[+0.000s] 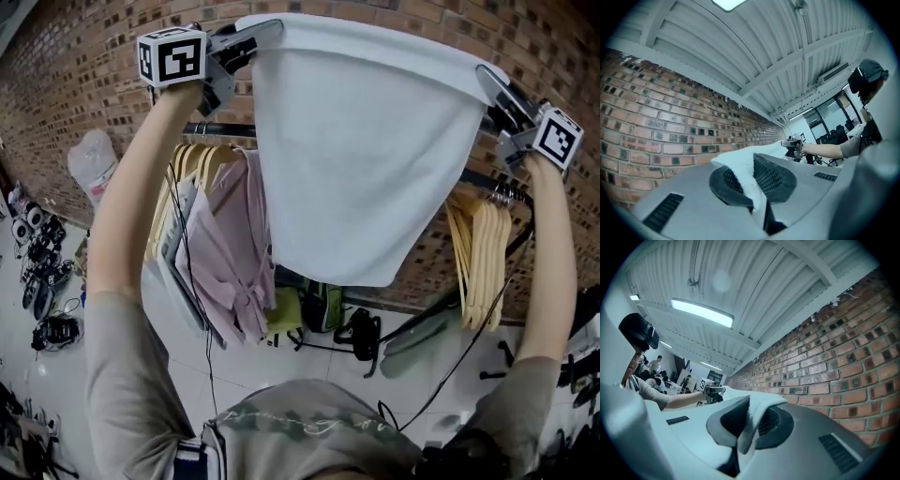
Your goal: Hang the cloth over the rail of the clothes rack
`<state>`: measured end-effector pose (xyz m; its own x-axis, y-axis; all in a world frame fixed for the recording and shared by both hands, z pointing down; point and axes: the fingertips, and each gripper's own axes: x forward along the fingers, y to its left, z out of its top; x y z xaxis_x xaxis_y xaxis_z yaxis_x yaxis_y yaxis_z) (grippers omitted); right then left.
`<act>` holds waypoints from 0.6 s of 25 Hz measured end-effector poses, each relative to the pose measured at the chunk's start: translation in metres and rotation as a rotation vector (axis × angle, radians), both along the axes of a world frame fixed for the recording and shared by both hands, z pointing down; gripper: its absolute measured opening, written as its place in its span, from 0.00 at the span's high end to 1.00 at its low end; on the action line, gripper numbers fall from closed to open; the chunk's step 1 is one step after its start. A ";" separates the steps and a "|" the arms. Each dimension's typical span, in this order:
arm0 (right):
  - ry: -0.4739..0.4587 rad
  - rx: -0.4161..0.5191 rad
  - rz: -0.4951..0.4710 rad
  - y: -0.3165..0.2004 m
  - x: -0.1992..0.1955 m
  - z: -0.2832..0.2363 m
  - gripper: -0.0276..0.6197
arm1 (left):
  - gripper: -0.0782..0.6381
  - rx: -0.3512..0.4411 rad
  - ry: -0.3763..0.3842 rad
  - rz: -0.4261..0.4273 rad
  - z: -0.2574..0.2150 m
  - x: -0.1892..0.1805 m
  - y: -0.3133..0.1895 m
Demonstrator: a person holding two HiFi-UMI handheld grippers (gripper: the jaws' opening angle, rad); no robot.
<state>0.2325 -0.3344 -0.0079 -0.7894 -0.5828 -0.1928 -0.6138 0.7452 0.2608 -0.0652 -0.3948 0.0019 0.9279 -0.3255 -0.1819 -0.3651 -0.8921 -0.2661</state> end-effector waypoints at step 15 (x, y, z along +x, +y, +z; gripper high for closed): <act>-0.018 0.058 0.071 -0.038 0.010 -0.059 0.92 | 0.87 0.053 0.034 -0.080 -0.061 0.011 -0.052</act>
<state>0.2426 -0.3721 -0.0674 -0.7426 -0.6247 -0.2413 -0.6695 0.6837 0.2904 -0.0540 -0.4465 -0.0590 0.8925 -0.3871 -0.2316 -0.4439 -0.8449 -0.2985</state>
